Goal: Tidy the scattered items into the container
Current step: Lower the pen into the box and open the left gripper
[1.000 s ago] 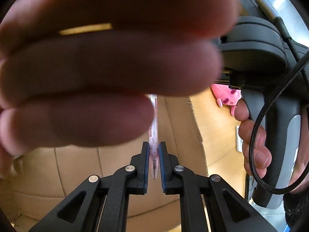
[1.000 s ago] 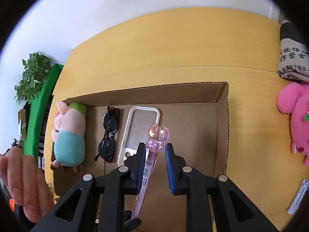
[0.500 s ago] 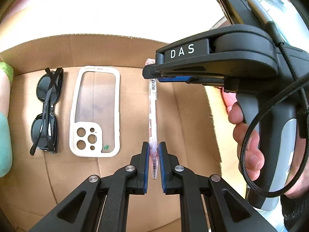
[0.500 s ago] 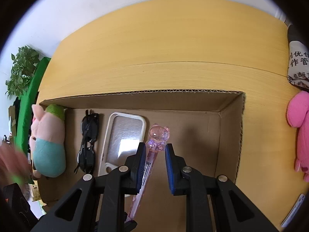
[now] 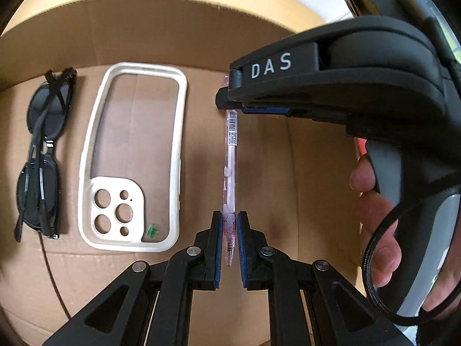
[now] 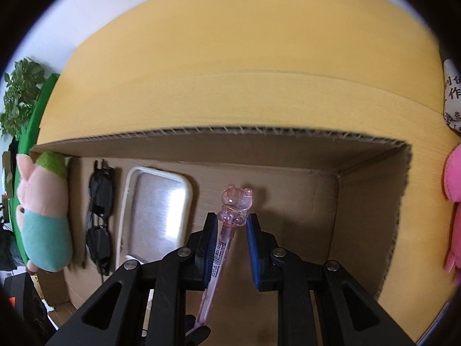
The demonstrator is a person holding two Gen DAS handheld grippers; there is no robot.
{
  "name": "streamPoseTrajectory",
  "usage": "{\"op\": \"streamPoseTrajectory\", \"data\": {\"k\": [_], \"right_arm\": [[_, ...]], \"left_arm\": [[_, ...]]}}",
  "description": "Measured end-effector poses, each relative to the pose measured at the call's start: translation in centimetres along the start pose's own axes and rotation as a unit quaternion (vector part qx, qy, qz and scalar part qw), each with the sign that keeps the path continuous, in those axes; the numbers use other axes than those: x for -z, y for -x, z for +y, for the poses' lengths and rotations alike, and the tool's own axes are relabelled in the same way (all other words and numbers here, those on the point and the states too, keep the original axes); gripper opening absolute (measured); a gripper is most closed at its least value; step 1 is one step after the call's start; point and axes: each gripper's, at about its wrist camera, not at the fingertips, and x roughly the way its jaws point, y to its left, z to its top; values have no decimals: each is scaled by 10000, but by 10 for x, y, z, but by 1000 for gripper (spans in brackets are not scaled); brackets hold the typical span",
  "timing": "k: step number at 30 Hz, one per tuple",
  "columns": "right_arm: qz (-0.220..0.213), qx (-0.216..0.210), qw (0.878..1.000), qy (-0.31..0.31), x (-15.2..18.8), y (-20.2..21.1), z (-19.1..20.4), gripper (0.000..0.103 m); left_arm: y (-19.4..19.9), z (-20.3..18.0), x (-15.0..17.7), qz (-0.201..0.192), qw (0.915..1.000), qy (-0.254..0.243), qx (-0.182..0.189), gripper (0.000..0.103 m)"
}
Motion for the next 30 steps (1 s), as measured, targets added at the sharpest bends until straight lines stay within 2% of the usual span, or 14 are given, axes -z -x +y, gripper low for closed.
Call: {"op": "streamPoseTrajectory", "data": {"k": [6,7,9,10,12,14,19,24,27,30], "right_arm": [[-190,-44,9998,99,7,1,2,22],[-252,-51,9996,102,8,4,3,24],[-442,-6,9989,140,12,15,5,38],[-519,0,9985,168,14,21,6,39],[-704,23,9973,219,22,36,9,42],[-976,13,9950,200,35,58,11,47],[-1586,-208,9870,179,81,114,16,58],[-1911,-191,9811,221,135,157,19,67],[-1851,-166,9824,210,152,161,28,68],[-1668,-271,9854,221,183,153,24,69]], "left_arm": [[-1,4,1,29,10000,56,-35,10],[1,3,2,5,10000,28,-62,12],[9,0,6,-74,9999,-38,-149,28],[13,-1,8,-119,9997,-65,-189,35],[27,-3,17,-217,9993,-108,-270,41],[47,-4,31,-404,9987,-102,-306,61],[115,-4,83,-1055,9927,-160,-556,83],[172,-22,149,-1593,9829,-146,-908,92],[203,-7,168,-1791,9781,6,-1060,96],[211,10,175,-1882,9748,291,-1159,96]]}}
